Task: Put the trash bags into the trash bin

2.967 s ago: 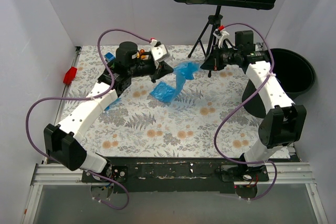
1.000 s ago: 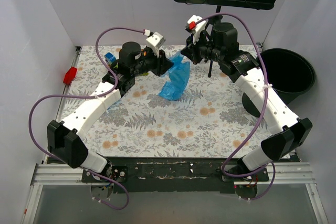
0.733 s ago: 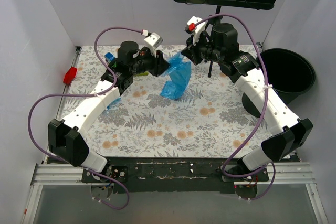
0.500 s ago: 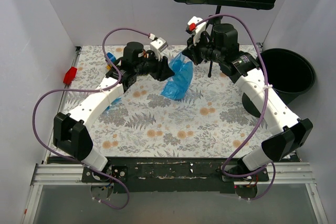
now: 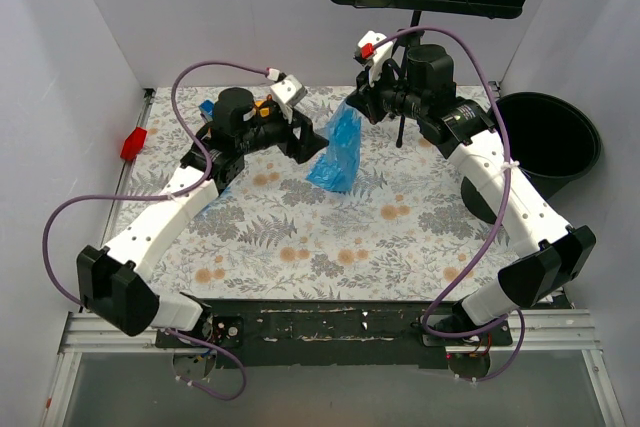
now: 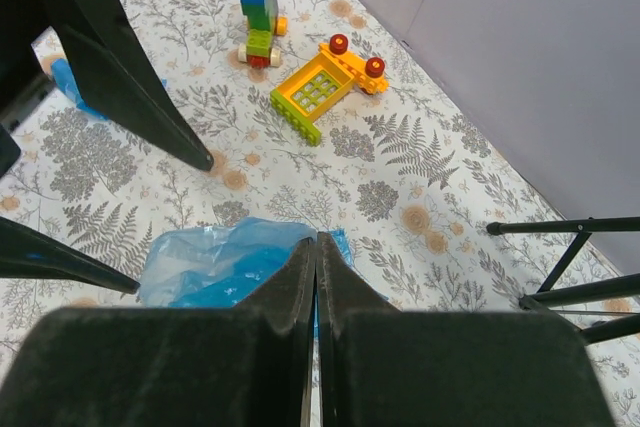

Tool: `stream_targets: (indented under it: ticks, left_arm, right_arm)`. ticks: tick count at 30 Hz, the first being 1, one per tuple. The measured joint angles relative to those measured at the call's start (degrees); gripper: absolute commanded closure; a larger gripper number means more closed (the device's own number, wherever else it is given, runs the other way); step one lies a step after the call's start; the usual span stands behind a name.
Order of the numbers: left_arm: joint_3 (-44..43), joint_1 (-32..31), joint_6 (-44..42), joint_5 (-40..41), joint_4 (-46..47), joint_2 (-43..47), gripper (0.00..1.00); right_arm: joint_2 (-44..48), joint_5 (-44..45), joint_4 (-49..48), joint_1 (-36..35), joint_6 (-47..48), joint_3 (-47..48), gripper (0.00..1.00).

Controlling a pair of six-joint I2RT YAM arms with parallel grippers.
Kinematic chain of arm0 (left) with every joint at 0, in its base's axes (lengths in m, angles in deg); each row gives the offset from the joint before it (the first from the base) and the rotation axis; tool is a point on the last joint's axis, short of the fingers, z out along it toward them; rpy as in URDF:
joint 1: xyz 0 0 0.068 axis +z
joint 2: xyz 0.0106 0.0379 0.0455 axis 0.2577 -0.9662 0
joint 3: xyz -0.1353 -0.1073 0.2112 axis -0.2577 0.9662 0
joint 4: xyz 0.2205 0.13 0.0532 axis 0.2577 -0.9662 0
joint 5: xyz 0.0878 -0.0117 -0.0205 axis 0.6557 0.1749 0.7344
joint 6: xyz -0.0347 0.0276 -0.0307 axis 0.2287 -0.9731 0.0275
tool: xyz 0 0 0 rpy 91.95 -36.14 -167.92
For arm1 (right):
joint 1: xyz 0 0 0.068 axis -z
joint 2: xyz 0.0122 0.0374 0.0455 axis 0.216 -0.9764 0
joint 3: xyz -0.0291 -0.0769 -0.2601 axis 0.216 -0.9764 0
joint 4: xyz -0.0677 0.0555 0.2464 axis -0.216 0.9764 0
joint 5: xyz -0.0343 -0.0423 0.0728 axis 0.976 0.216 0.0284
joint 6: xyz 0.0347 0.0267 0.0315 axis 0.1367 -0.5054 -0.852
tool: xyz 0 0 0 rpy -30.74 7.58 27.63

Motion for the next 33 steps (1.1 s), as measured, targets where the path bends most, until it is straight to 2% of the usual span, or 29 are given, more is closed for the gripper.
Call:
stream_targets:
  ticks: [5,12,15,21,22,26,28,29,30,33]
  left_arm:
    - [-1.0,0.0,0.2,1.6,5.8,1.5,0.31]
    - [-2.2,-0.2,0.6,1.1,8.0,-2.4,0.31]
    - [-2.6,-0.5,0.2,0.9,7.9,-3.5,0.46]
    - [-4.5,-0.7,-1.9,2.2,7.2,-3.9,0.95]
    - [-4.9,-0.7,-2.5,2.4,7.0,-3.9,1.0]
    - [-5.6,-0.7,-4.2,2.4,5.8,-4.3,1.0]
    - [-5.6,-0.7,-4.3,2.5,5.0,-4.8,1.0]
    - [-5.6,-0.7,-4.2,2.8,4.5,-5.0,1.0]
    - [-5.6,-0.7,-3.5,3.3,4.2,-5.4,1.0]
    - [-5.6,-0.7,-0.5,5.0,4.2,-5.7,1.0]
  right_arm:
    - [0.0,-0.9,0.0,0.0,-0.6,0.0,0.99]
    - [0.0,-2.2,0.0,0.0,-1.3,0.0,0.99]
    - [0.0,-2.2,0.0,0.0,-1.6,0.0,0.99]
    - [-0.1,-2.4,0.0,0.0,-2.1,0.0,0.99]
    - [-0.1,-2.4,0.0,0.0,-2.2,-0.1,0.99]
    - [-0.1,-2.3,-0.1,0.0,-2.3,-0.5,0.99]
    - [-0.2,-1.9,0.0,0.0,-2.5,-0.6,0.62]
    - [-0.2,-1.7,-0.1,0.0,-2.8,-0.6,0.52]
    - [-0.4,-1.4,-0.3,0.0,-3.1,-0.6,0.37]
    - [-1.4,-1.5,-0.8,0.0,-5.6,-0.6,0.25]
